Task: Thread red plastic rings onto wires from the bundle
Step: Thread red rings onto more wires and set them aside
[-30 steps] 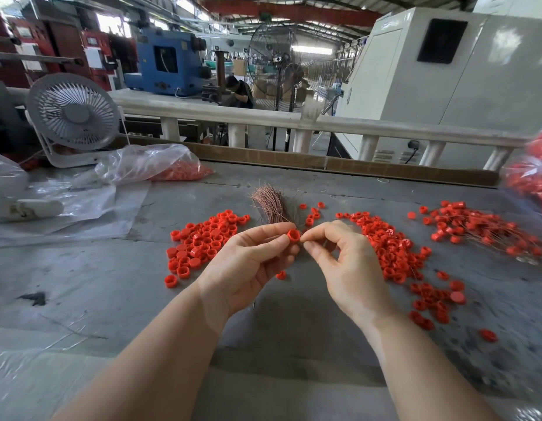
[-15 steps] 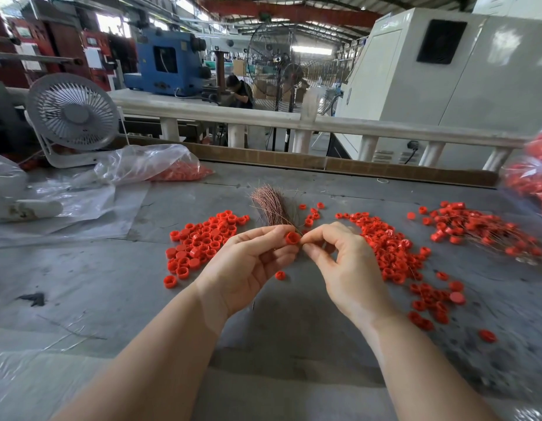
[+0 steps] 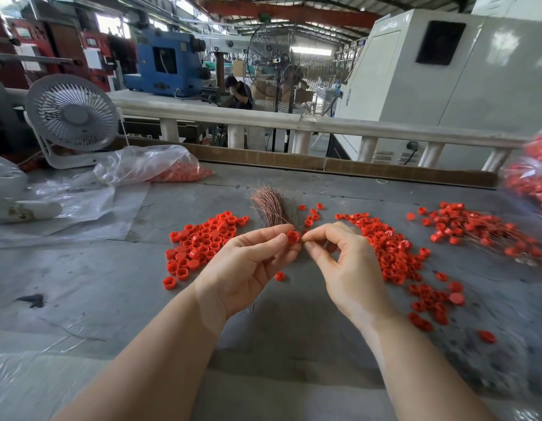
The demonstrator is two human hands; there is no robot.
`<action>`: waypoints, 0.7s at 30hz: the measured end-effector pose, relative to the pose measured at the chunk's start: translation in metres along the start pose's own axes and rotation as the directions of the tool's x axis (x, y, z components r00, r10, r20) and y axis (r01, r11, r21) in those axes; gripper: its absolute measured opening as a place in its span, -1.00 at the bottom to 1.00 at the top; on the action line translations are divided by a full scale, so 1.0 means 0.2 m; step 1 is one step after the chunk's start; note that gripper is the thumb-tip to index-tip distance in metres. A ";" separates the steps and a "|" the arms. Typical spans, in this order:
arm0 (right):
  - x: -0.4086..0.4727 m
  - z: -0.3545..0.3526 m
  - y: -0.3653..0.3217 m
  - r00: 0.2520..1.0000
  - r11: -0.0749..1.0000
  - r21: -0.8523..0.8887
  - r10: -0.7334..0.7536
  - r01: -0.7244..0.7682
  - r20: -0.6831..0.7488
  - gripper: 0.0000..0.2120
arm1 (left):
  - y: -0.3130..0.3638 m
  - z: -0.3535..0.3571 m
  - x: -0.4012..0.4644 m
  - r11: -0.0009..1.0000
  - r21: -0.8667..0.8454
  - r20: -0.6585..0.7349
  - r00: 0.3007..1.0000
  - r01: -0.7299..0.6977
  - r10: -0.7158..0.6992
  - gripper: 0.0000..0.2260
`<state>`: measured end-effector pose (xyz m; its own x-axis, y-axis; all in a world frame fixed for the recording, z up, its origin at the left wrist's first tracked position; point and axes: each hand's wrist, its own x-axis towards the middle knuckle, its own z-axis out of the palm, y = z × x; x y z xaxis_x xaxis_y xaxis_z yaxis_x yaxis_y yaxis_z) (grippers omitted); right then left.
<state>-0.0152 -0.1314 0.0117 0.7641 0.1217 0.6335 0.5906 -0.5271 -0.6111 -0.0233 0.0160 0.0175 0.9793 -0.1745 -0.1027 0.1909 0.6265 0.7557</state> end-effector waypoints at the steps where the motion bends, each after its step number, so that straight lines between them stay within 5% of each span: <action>1: 0.00 0.00 0.00 1.000 1.000 0.005 0.001 -0.001 0.000 -0.87 | 0.00 0.00 0.00 1.000 -0.004 0.001 1.000 0.002 -0.002 -0.85; 21: 0.00 0.01 0.01 0.999 0.998 0.042 0.047 -0.047 0.007 -0.88 | 0.00 0.00 0.00 1.000 -0.009 0.001 1.000 0.003 -0.003 -0.86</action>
<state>-0.0132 -0.1315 0.0090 0.7926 0.1028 0.6011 0.5646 -0.4960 -0.6597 -0.0225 0.0171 0.0174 0.9786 -0.1773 -0.1040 0.1944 0.6331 0.7492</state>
